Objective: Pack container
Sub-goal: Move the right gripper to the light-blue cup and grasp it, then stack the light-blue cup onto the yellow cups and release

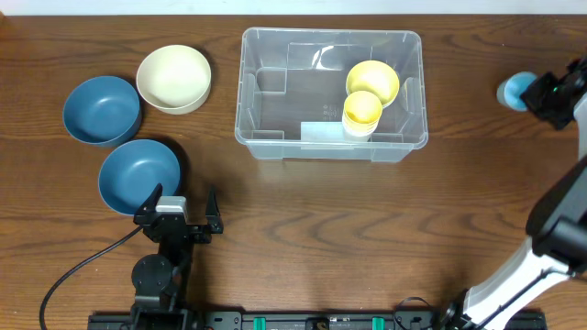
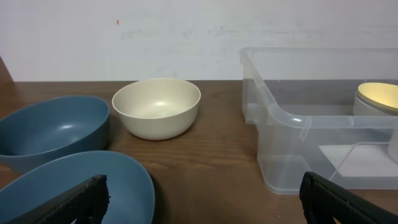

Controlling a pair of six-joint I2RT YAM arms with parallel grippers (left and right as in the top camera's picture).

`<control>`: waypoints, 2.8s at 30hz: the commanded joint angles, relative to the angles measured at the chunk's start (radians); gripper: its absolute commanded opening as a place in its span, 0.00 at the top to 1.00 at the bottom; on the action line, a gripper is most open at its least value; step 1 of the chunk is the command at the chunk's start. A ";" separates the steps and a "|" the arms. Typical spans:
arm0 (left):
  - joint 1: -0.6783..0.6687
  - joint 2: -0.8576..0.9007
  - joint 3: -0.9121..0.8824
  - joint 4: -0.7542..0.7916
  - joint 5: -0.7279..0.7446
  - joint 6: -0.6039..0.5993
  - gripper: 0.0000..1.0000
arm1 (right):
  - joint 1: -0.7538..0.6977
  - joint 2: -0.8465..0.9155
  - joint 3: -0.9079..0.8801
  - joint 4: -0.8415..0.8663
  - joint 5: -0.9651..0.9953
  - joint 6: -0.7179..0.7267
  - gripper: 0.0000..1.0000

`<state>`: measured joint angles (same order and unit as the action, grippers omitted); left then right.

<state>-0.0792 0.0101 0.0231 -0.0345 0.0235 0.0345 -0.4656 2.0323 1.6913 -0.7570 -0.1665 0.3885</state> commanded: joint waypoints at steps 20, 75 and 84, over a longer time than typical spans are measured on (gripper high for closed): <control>0.005 -0.006 -0.019 -0.037 -0.011 0.014 0.02 | 0.625 -0.343 0.010 -0.198 -0.097 -0.011 0.99; 0.005 -0.006 -0.019 -0.037 -0.011 0.014 0.02 | 0.513 -0.355 -0.059 -0.175 0.002 0.008 0.01; 0.005 -0.006 -0.019 -0.037 -0.011 0.014 0.02 | 0.263 -0.355 -0.059 -0.136 0.048 0.011 0.01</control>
<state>-0.0792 0.0101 0.0231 -0.0345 0.0235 0.0345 -0.1493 1.7046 1.6245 -0.9028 -0.1524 0.3866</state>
